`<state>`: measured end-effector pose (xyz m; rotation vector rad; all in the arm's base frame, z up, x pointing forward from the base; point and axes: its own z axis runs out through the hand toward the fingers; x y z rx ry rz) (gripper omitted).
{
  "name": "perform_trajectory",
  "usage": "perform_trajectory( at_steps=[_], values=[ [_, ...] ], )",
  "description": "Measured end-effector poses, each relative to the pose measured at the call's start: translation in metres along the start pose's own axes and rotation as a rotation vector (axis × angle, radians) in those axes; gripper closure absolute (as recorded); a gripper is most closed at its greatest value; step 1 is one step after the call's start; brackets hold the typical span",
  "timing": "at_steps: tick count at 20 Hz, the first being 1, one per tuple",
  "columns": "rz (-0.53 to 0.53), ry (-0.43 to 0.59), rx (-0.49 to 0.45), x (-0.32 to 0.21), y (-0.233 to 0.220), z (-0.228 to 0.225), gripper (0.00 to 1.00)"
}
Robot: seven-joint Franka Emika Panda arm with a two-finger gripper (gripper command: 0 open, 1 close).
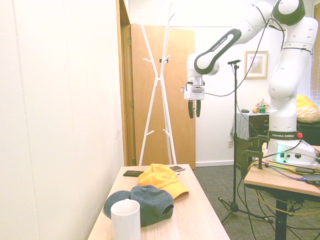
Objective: Hang the cap
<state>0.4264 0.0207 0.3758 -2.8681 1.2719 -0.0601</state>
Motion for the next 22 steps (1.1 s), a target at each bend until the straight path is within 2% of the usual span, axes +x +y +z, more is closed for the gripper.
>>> perform_trajectory(
  at_steps=[6, 9, 14, 22],
  values=[
    [0.010, 0.003, 0.008, 0.005, 0.001, -0.002, 0.00],
    [-0.003, 0.012, 0.028, 0.006, -0.013, -0.005, 0.00],
    [-0.053, 0.005, 0.036, -0.012, -0.074, 0.007, 0.00],
    [-0.124, 0.001, 0.037, -0.030, -0.176, 0.056, 0.00]
  ],
)
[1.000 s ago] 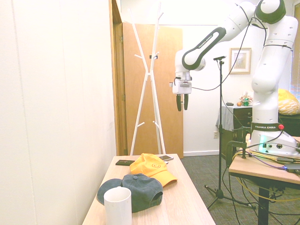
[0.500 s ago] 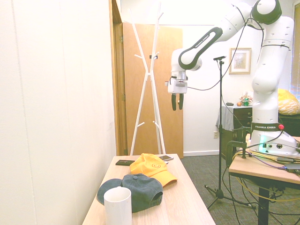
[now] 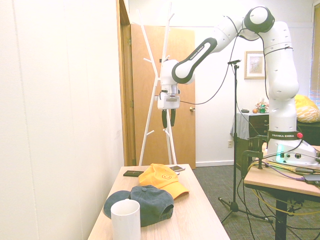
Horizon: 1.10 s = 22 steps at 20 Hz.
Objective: Hang the cap
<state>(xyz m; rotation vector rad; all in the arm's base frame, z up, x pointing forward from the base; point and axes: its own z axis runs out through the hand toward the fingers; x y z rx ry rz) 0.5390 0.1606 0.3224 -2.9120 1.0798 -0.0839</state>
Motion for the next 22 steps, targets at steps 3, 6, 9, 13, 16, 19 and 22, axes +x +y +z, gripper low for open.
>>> perform_trajectory(
  at_steps=[3, 6, 9, 13, 16, 19, 22],
  values=[
    [-0.026, -0.012, -0.011, -0.015, -0.040, 0.026, 0.00],
    [-0.046, -0.027, -0.024, -0.030, -0.076, 0.050, 0.00],
    [-0.064, -0.041, -0.046, -0.048, -0.104, 0.069, 0.00],
    [-0.093, -0.060, -0.082, -0.086, -0.126, 0.099, 0.00],
    [-0.123, -0.058, -0.105, -0.118, -0.134, 0.113, 0.00],
    [-0.139, -0.057, -0.120, -0.134, -0.136, 0.120, 0.00],
    [-0.132, -0.058, -0.136, -0.130, -0.132, 0.128, 0.00]
  ],
)
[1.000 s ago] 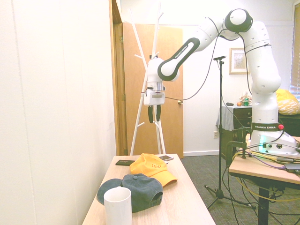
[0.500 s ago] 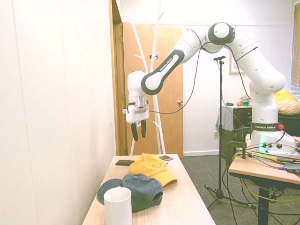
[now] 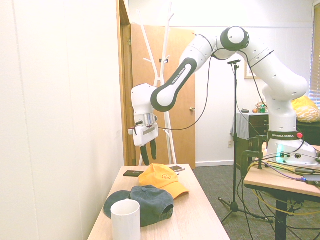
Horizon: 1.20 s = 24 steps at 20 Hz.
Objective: Hang the cap
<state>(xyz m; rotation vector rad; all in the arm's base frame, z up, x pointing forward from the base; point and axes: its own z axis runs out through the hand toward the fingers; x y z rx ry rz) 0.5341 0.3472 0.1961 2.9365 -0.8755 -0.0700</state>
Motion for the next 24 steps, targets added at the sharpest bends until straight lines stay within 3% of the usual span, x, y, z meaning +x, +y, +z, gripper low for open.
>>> perform_trajectory(
  at_steps=[1, 24],
  values=[
    [0.002, -0.002, -0.007, 0.001, 0.002, 0.003, 1.00],
    [-0.023, 0.003, -0.001, 0.003, 0.004, 0.019, 1.00]
  ],
)
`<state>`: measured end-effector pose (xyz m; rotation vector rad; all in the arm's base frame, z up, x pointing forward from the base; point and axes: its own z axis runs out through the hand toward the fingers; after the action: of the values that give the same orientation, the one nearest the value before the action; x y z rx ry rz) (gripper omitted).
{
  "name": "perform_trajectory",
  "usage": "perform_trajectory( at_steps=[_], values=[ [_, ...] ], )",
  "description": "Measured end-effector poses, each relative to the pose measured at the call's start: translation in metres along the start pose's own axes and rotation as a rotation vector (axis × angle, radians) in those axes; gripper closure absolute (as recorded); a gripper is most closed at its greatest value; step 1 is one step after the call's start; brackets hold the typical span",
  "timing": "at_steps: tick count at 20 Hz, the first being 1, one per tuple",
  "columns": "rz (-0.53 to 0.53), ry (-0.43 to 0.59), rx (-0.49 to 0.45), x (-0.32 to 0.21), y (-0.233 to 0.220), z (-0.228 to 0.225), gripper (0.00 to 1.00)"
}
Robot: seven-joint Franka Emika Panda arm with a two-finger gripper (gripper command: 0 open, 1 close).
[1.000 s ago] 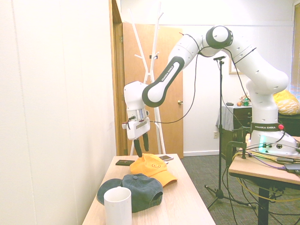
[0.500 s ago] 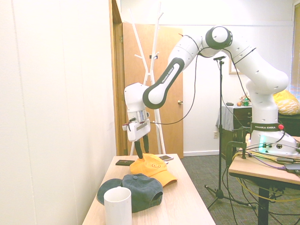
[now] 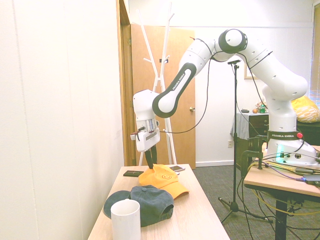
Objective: Hang the cap
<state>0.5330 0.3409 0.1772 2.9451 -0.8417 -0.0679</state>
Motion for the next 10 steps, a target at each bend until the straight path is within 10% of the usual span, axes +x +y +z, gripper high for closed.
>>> perform_trajectory(
  at_steps=[10],
  values=[
    [0.003, 0.004, -0.001, 0.0053, 0.0013, 0.0010, 1.00]
  ],
)
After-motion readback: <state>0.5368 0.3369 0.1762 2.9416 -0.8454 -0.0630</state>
